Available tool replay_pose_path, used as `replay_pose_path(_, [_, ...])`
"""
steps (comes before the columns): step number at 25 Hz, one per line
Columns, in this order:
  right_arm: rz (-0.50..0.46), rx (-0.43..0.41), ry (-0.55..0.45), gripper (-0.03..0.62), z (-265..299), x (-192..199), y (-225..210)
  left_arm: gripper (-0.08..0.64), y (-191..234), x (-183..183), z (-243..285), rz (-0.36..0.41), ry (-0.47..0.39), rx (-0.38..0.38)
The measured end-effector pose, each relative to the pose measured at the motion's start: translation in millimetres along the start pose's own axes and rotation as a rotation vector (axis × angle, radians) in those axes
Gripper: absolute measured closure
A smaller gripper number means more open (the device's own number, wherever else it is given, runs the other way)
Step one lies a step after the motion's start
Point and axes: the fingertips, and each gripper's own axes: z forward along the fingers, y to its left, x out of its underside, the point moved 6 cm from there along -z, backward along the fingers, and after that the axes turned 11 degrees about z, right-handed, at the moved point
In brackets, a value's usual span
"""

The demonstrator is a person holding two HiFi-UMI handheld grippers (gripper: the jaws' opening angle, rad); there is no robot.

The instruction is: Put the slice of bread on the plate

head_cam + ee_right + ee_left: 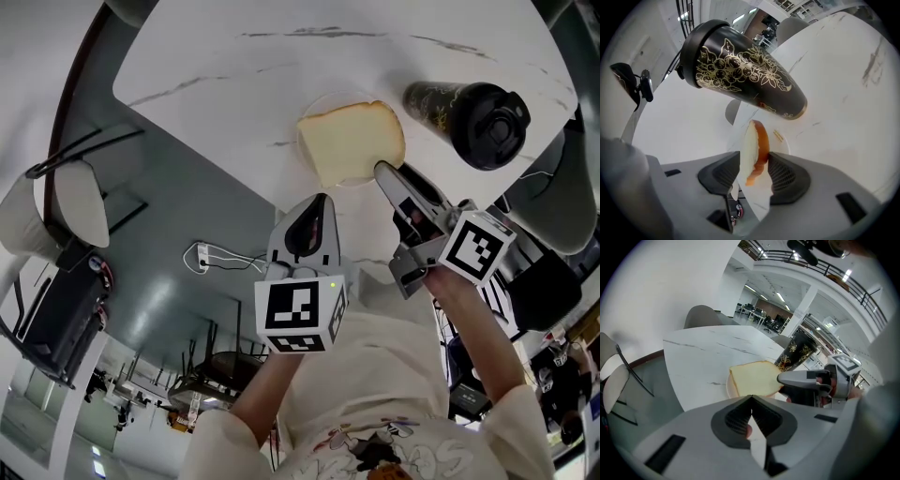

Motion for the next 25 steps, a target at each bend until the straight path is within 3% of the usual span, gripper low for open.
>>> replay_pose_path(7, [-0.186, 0.095, 0.066, 0.327, 0, -1, 6, 0.551, -2, -1, -2, 0.004, -0.002, 0.002])
replay_pose_path(14, [-0.554, 0.172, 0.128, 0.265, 2, 7, 14, 0.551, -2, -1, -6, 0.008, -0.008, 0.001])
replay_pose_path(20, [-0.887, 0.318, 0.204, 0.242, 5, 20, 11, 0.551, -1, 1, -9, 0.009, -0.013, 0.004])
replay_pose_path(25, [-1.045, 0.388, 0.253, 0.244, 3, 28, 8, 0.551, 2, 3, -11, 0.007, -0.016, 0.001])
